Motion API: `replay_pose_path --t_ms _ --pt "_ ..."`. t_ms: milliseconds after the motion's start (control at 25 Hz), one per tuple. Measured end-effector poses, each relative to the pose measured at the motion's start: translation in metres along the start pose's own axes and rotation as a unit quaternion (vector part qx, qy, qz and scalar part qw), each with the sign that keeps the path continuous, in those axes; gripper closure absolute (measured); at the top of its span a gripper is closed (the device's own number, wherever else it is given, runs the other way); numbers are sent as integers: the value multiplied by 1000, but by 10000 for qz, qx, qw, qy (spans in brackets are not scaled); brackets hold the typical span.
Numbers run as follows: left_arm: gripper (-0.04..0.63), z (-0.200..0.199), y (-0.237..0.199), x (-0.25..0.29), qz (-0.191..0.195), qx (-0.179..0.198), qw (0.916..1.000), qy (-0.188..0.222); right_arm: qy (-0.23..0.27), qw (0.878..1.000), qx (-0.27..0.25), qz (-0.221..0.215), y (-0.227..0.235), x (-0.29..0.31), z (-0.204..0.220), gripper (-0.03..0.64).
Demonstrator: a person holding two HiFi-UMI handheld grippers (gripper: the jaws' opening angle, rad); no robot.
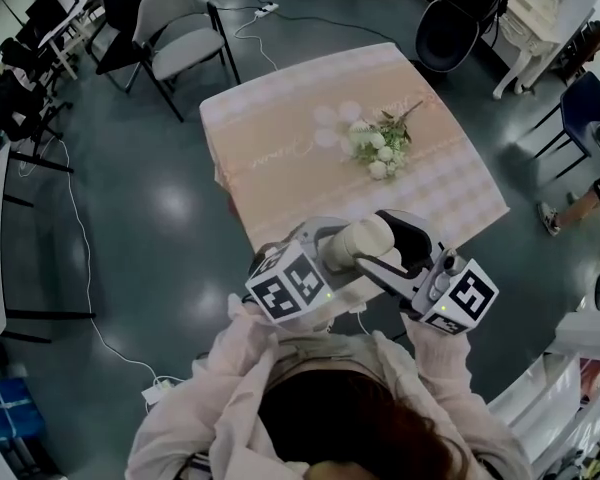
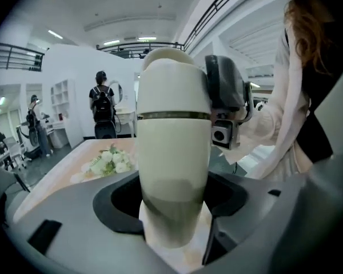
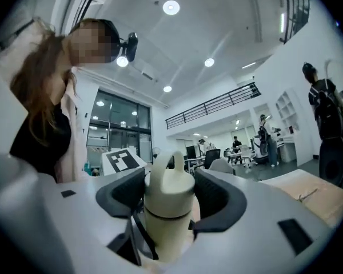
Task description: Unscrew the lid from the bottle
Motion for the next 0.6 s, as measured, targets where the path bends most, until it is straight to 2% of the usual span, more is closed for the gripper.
replay_pose_path --t_ms 80,160,240,320,440,480,520,600 --pt "279 1 3 -1 132 95 9998 -84 -15 9997 -142 -204 -2 -1 -1 330" --pt "279 -1 10 -5 507 254 9983 -100 85 9971 -189 -733 -7 -4 -7 330" --pt "279 -6 21 -9 1059 457 9933 -79 213 9894 -202 -1422 -14 -9 -13 330" --pt "279 -9 35 -13 1665 638 9840 -65 276 9737 -283 -2245 -22 -15 -15 330" --pt "279 -9 52 -13 2377 840 9677 -89 261 9423 -424 -3309 -31 -23 -16 331" --pt "279 -9 54 -12 2480 851 9650 -76 253 9361 -411 -3484 -31 -23 -17 330" --pt "279 -9 54 -11 2472 819 9655 -28 266 9356 -365 -3502 -30 -21 -18 330" --pt "279 -11 44 -10 2128 595 9751 176 413 9517 -158 -3038 -20 -15 -21 318"
Point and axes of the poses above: the fingertips, and each gripper's own axes: x forward along the fingers, y to its right, z out of its underside, the point moved 4 cm from there along -x, backward along the fingers, and after that the axes turned 12 degrees about z, right-handed, at the moved point
